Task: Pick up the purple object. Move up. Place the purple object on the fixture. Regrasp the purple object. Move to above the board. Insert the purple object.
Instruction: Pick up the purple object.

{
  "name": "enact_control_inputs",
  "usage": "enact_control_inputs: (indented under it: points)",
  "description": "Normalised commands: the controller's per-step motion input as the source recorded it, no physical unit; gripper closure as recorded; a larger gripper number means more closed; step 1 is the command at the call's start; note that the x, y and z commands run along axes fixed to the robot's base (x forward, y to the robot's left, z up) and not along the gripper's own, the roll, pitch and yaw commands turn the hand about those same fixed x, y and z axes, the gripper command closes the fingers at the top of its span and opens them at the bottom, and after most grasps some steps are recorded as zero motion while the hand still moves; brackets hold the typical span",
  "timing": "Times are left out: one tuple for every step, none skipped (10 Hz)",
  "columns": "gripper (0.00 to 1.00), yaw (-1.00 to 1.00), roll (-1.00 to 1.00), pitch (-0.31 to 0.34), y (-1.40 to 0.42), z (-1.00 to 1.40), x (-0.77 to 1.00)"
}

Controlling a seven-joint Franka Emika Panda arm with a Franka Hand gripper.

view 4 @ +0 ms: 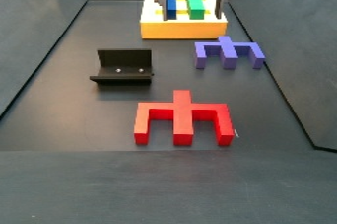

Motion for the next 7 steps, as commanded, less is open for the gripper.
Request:
enact_control_inputs:
  points:
    - [0.0, 0.17, 0.02, -0.137, -0.74, -0.13, -0.5]
    - [0.0, 0.15, 0.09, -0.094, -0.79, -0.15, -0.47]
    - [0.0, 0.1, 0.14, -0.05, -0.86, -0.19, -0.43]
    - [0.0, 0.09, 0.16, -0.05, -0.86, -0.22, -0.49]
    - [0.0, 0.1, 0.13, -0.08, -0.83, -0.33, -0.49]
    - [0.0, 0.05, 0.09, -0.077, -0.73, -0.48, -0.41]
    - [0.0, 0.0, 0.03, -0.054, -0.55, -0.6, -0.35]
